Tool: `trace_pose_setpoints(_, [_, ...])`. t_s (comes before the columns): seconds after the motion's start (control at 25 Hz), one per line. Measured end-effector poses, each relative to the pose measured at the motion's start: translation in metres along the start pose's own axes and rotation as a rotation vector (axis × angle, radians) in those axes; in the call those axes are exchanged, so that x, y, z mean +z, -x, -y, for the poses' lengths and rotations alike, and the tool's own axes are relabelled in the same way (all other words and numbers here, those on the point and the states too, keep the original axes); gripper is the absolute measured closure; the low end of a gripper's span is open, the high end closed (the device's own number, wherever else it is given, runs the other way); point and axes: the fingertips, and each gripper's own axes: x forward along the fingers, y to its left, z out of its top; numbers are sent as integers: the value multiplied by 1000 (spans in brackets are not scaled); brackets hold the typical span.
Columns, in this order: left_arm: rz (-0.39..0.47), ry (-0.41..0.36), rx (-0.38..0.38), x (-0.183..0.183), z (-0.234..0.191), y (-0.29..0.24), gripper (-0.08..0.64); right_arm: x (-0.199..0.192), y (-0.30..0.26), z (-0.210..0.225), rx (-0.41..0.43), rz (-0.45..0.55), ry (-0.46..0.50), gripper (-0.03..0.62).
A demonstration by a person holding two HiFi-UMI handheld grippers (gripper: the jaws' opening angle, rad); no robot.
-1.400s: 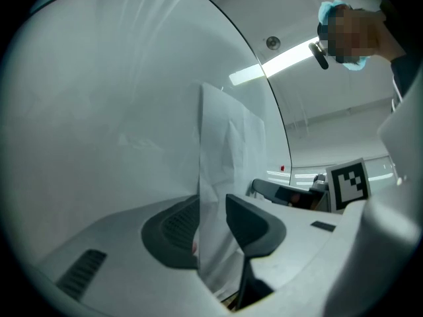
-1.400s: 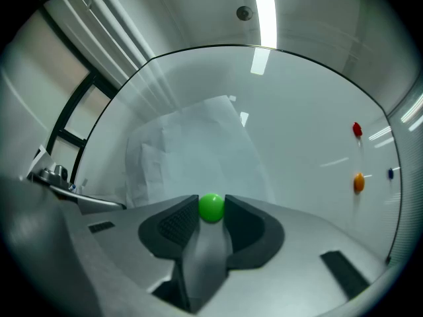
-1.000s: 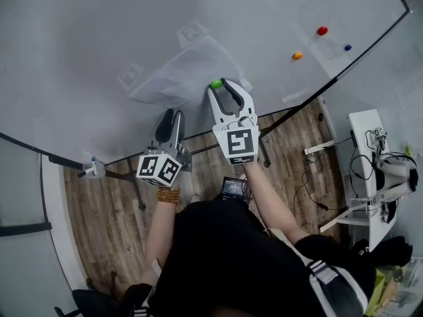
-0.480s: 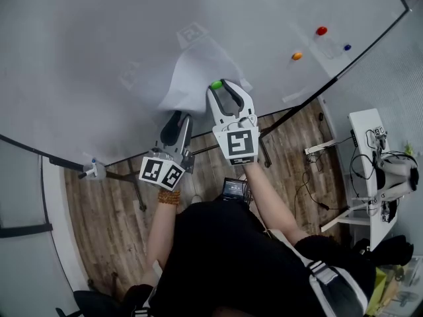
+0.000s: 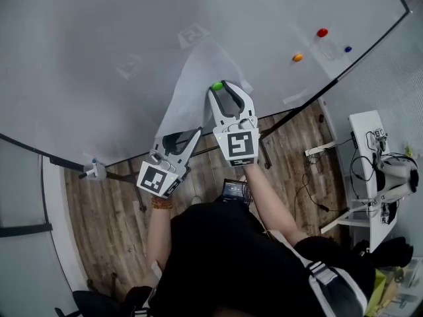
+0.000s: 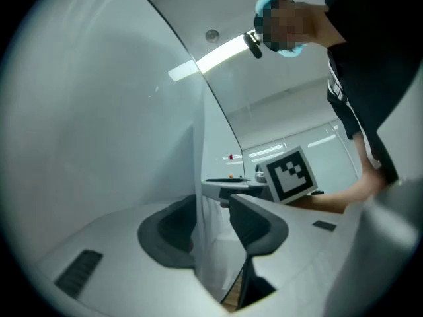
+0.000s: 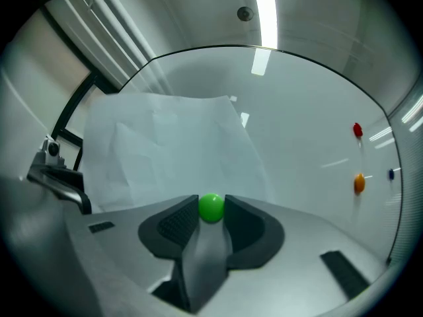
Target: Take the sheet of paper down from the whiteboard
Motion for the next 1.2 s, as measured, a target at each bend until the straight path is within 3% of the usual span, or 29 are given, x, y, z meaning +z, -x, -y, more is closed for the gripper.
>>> trace_pose_setpoints(0.12, [-16, 35, 104, -20, -33, 17, 397, 0, 0, -1, 6, 1, 2, 469])
trace_pose_setpoints(0.2, [-8, 48, 127, -20, -44, 19, 397, 0, -1, 0, 7, 3, 1, 469])
trace_pose_setpoints(0.44, [15, 53, 95, -12, -39, 3, 397, -1, 0, 0, 9, 3, -2, 469])
trace_pose_setpoints(0.6, [27, 42, 33, -8, -26, -9, 397, 0, 0, -1, 14, 7, -3, 469])
trace_pose_setpoints(0.84, [93, 100, -55, -9, -12, -6, 397, 0, 0, -1, 26, 7, -7, 469])
trace_pose_setpoints(1.08, [55, 131, -19, -37, -20, 0, 397, -2, 0, 0, 26, 10, -5, 469])
trace_pose_setpoints(1.2, [54, 127, -26, -33, -20, -6, 397, -2, -1, 0, 27, 8, -1, 469])
